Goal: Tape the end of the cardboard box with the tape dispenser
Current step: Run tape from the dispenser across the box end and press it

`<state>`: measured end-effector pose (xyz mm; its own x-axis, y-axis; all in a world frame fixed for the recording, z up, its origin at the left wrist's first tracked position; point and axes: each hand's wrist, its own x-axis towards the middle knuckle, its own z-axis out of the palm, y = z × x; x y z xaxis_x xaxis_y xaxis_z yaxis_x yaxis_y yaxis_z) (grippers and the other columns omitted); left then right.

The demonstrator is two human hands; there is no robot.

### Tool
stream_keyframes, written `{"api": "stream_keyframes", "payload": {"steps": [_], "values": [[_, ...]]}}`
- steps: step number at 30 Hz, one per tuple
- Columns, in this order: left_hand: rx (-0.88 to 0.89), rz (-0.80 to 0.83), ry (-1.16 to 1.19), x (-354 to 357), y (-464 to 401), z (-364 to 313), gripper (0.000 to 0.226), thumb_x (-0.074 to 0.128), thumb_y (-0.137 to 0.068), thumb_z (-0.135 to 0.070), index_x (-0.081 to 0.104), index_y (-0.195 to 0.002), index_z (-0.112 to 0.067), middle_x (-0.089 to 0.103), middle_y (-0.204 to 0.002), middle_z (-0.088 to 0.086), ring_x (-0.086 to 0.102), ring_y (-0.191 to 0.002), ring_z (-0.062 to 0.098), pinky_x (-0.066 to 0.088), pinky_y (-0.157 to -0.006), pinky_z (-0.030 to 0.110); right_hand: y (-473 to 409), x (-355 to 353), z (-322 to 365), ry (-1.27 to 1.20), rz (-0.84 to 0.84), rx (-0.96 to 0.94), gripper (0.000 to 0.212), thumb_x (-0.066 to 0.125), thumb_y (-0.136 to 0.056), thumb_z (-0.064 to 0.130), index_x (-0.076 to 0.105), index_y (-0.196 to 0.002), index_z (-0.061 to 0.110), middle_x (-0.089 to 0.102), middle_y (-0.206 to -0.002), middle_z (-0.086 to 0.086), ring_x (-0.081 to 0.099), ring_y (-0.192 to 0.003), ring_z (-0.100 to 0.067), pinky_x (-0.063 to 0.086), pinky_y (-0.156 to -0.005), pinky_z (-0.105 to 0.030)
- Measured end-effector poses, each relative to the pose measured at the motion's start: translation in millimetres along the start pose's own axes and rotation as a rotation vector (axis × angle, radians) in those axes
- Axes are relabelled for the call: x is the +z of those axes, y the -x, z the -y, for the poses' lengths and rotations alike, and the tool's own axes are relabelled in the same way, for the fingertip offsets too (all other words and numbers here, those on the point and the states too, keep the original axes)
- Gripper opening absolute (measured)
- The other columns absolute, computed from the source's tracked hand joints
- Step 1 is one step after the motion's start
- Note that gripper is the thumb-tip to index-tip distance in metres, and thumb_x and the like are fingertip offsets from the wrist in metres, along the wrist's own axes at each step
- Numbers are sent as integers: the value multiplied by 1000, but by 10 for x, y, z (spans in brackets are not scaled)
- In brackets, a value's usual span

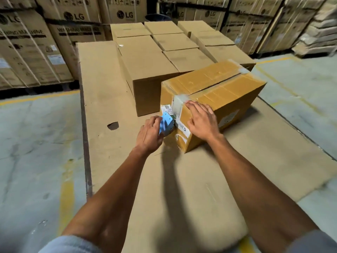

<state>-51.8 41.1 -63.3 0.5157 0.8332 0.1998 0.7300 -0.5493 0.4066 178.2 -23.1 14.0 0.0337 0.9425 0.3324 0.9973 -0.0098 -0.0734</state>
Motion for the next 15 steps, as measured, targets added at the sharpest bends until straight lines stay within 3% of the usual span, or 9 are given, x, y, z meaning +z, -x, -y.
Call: {"api": "stream_keyframes", "payload": {"steps": [4, 8, 12, 15], "values": [[107, -41, 36, 163, 36, -95, 68, 71, -96, -35, 47, -155, -12, 50, -156, 12, 52, -135, 36, 53, -104, 50, 233, -37, -89, 51, -92, 87, 62, 60, -81, 23, 52, -142, 21, 59, -147, 1, 54, -136, -17, 35, -121, -48], [181, -30, 65, 316, 63, -231, 69, 76, -94, -38, 48, -151, -12, 47, -159, 16, 52, -137, 39, 51, -106, 51, 266, -52, -126, 47, -128, 96, 55, 58, -83, 27, 54, -138, 22, 60, -143, 1, 55, -134, -17, 39, -117, -46], [197, -7, 87, 464, 61, -338, 73, 82, -85, -22, 50, -148, -9, 44, -162, 20, 48, -139, 44, 50, -110, 57, 160, -49, -88, 104, -165, 115, 42, 57, -92, 47, 57, -128, 24, 63, -128, 1, 59, -117, -20, 45, -97, -43], [167, 18, 59, 565, 19, -306, 78, 83, -89, -25, 44, -155, -14, 36, -169, 16, 40, -150, 45, 42, -120, 60, 13, -30, -58, 167, -149, 146, 44, 57, -92, 55, 56, -120, 21, 61, -117, -4, 59, -107, -24, 46, -86, -43]]}}
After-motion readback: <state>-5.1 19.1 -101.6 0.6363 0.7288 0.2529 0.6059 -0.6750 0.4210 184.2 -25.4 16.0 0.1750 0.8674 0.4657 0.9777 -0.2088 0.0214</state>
